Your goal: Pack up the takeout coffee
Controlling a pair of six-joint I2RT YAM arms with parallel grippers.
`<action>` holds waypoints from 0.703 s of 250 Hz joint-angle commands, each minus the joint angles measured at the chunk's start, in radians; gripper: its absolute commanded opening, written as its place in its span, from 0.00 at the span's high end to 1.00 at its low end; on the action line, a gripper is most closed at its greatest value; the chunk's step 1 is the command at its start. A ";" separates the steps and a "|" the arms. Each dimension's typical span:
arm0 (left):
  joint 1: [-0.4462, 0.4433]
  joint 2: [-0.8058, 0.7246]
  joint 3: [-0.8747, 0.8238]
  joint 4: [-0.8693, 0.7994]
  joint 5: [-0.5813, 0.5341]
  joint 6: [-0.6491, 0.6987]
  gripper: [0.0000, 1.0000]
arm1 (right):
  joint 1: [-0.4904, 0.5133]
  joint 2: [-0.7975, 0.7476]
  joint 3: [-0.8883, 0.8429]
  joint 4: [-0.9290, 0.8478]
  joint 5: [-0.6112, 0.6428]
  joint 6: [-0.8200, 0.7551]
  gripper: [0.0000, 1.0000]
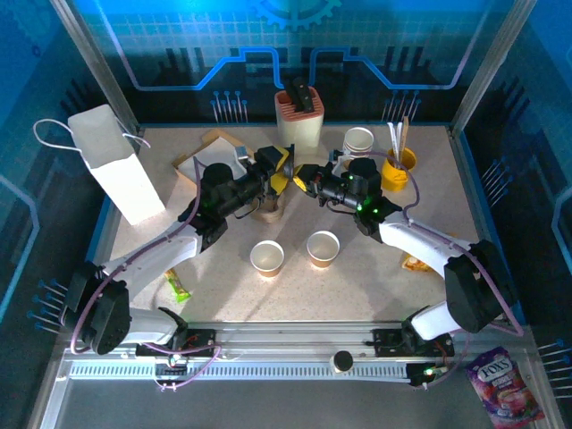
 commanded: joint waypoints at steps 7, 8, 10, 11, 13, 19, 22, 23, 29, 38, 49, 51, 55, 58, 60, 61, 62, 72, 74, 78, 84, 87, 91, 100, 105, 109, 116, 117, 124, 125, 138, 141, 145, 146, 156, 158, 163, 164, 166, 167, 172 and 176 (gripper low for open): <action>-0.004 0.013 0.011 0.029 0.011 0.004 0.29 | 0.026 -0.010 0.037 0.008 0.005 -0.019 0.92; -0.004 0.013 0.011 0.030 0.011 0.004 0.29 | 0.026 -0.011 0.037 0.007 0.004 -0.019 0.92; -0.003 0.012 0.010 0.029 0.010 0.004 0.29 | 0.026 -0.010 0.037 0.006 0.005 -0.017 0.91; -0.003 0.012 0.010 0.030 0.010 0.004 0.29 | 0.026 -0.010 0.037 0.006 0.006 -0.017 0.91; -0.002 0.011 0.009 0.029 0.007 0.004 0.29 | 0.026 -0.010 0.036 0.006 0.006 -0.016 0.91; -0.001 0.010 0.007 0.030 0.004 0.004 0.29 | 0.026 -0.010 0.035 0.006 0.007 -0.016 0.90; 0.001 0.008 0.004 0.030 0.003 0.003 0.29 | 0.026 -0.011 0.034 0.006 0.008 -0.017 0.89; 0.001 0.008 0.004 0.030 0.002 0.003 0.29 | 0.026 -0.011 0.034 0.006 0.008 -0.016 0.89; 0.003 0.006 0.002 0.030 0.001 0.003 0.29 | 0.026 -0.013 0.032 0.005 0.010 -0.017 0.89; 0.007 0.005 -0.003 0.030 -0.002 0.001 0.29 | 0.025 -0.015 0.030 0.001 0.012 -0.017 0.88; 0.011 0.002 -0.007 0.030 -0.003 0.000 0.29 | 0.022 -0.017 0.027 -0.002 0.015 -0.018 0.86; 0.013 0.001 -0.007 0.030 -0.003 -0.001 0.29 | 0.024 -0.018 0.027 -0.001 0.015 -0.018 0.86; 0.014 0.001 -0.009 0.031 -0.003 0.000 0.30 | 0.023 -0.019 0.025 -0.003 0.017 -0.019 0.85; 0.016 -0.001 -0.011 0.031 -0.003 -0.001 0.30 | 0.023 -0.019 0.025 -0.004 0.017 -0.020 0.84; 0.016 -0.001 -0.011 0.031 -0.003 -0.001 0.30 | 0.023 -0.019 0.024 -0.006 0.018 -0.020 0.84; 0.017 -0.002 -0.011 0.031 -0.003 0.000 0.30 | 0.019 -0.019 0.024 -0.007 0.018 -0.020 0.84; 0.018 -0.002 -0.012 0.031 -0.003 0.000 0.30 | 0.021 -0.019 0.024 -0.007 0.018 -0.020 0.84; 0.022 -0.005 -0.014 0.031 -0.003 -0.001 0.30 | 0.021 -0.021 0.022 -0.010 0.021 -0.021 0.82; 0.023 -0.005 -0.014 0.031 -0.003 -0.001 0.30 | 0.021 -0.021 0.022 -0.011 0.020 -0.021 0.81; 0.024 -0.006 -0.014 0.030 -0.003 0.000 0.30 | 0.021 -0.022 0.022 -0.012 0.021 -0.022 0.81; 0.029 -0.008 -0.015 0.031 -0.003 0.000 0.30 | 0.019 -0.024 0.020 -0.014 0.024 -0.023 0.79; 0.031 -0.009 -0.015 0.031 -0.002 0.004 0.30 | 0.020 -0.025 0.019 -0.015 0.025 -0.023 0.79; 0.035 -0.010 -0.016 0.030 -0.001 0.004 0.30 | 0.018 -0.026 0.017 -0.017 0.026 -0.024 0.77; 0.043 -0.016 -0.020 0.026 0.000 0.008 0.30 | 0.014 -0.030 0.014 -0.020 0.030 -0.026 0.75; 0.048 -0.019 -0.021 0.025 0.000 0.012 0.30 | 0.011 -0.032 0.011 -0.021 0.030 -0.027 0.75; 0.052 -0.023 -0.022 0.020 0.000 0.016 0.30 | 0.008 -0.035 0.009 -0.021 0.031 -0.028 0.74; 0.059 -0.029 -0.025 0.012 0.001 0.025 0.30 | 0.003 -0.040 0.005 -0.023 0.031 -0.031 0.73; 0.061 -0.030 -0.026 0.010 0.001 0.026 0.30 | 0.002 -0.041 0.004 -0.023 0.032 -0.031 0.73; 0.068 -0.037 -0.030 0.000 0.001 0.039 0.30 | -0.004 -0.047 0.001 -0.028 0.034 -0.038 0.71; 0.069 -0.039 -0.030 -0.001 0.000 0.042 0.30 | -0.004 -0.048 0.001 -0.028 0.034 -0.043 0.71; 0.085 -0.057 -0.042 -0.026 0.000 0.075 0.30 | -0.018 -0.062 -0.003 -0.058 0.038 -0.066 0.66; 0.087 -0.063 -0.044 -0.034 0.001 0.085 0.30 | -0.021 -0.065 -0.004 -0.068 0.040 -0.072 0.65; 0.092 -0.069 -0.050 -0.047 0.000 0.100 0.30 | -0.024 -0.070 -0.004 -0.078 0.040 -0.081 0.64; 0.092 -0.072 -0.051 -0.049 0.000 0.104 0.30 | -0.025 -0.071 -0.005 -0.081 0.040 -0.084 0.63; 0.100 -0.094 -0.064 -0.087 0.004 0.153 0.30 | -0.037 -0.077 -0.006 -0.099 0.039 -0.110 0.60; 0.102 -0.100 -0.067 -0.097 0.005 0.167 0.30 | -0.039 -0.079 -0.006 -0.105 0.039 -0.117 0.60; 0.104 -0.113 -0.072 -0.129 0.004 0.202 0.30 | -0.046 -0.083 -0.006 -0.119 0.036 -0.139 0.59; 0.104 -0.115 -0.073 -0.136 0.004 0.209 0.30 | -0.047 -0.083 -0.006 -0.122 0.035 -0.141 0.59; 0.103 -0.122 -0.074 -0.152 0.003 0.222 0.31 | -0.050 -0.086 -0.006 -0.131 0.035 -0.148 0.59; 0.104 -0.125 -0.074 -0.160 0.003 0.230 0.31 | -0.050 -0.086 -0.005 -0.134 0.034 -0.152 0.58; 0.104 -0.142 -0.076 -0.204 -0.001 0.271 0.31 | -0.057 -0.091 -0.004 -0.156 0.032 -0.175 0.57; 0.104 -0.154 -0.076 -0.238 -0.002 0.307 0.31 | -0.062 -0.095 -0.001 -0.176 0.030 -0.195 0.57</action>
